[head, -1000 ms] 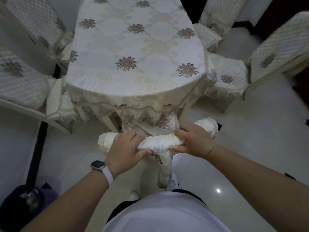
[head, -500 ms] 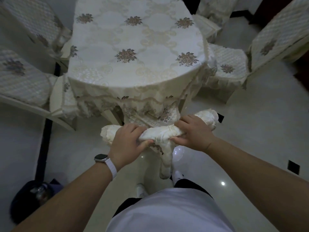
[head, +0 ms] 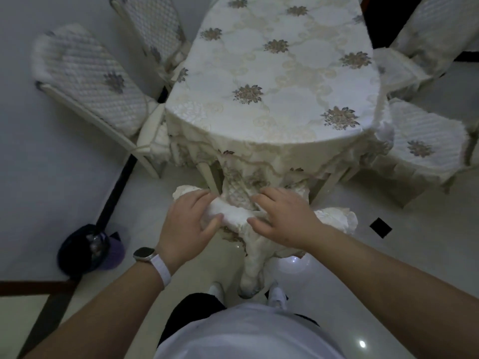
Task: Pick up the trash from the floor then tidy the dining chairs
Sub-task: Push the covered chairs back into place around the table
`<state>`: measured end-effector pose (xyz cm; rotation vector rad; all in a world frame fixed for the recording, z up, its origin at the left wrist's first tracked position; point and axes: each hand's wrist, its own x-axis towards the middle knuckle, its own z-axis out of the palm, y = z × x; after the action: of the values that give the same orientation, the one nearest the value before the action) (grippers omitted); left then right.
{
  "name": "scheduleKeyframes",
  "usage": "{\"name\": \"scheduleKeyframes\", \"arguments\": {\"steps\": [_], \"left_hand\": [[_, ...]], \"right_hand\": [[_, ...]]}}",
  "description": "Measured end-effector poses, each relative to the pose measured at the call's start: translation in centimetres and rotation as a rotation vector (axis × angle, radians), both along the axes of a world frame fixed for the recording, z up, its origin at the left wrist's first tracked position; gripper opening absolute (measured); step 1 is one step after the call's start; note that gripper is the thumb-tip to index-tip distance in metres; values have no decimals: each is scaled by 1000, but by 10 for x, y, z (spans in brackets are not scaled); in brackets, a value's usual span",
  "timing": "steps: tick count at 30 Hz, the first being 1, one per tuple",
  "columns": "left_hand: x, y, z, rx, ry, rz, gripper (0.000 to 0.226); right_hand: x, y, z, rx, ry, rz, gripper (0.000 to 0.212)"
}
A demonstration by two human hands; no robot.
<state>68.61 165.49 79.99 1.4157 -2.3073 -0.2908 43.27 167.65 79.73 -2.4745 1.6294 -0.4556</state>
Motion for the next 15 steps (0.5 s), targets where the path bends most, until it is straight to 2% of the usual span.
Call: {"name": "scheduleKeyframes", "arguments": {"steps": [9,15], "left_hand": [[82,-5,21,-112,-45,223,46],[168,-27,22,-179,-58,288,47]], "right_hand": [[79,-53,24,-16,51,167,51],[172,-97,29,20,101,242,57]]}}
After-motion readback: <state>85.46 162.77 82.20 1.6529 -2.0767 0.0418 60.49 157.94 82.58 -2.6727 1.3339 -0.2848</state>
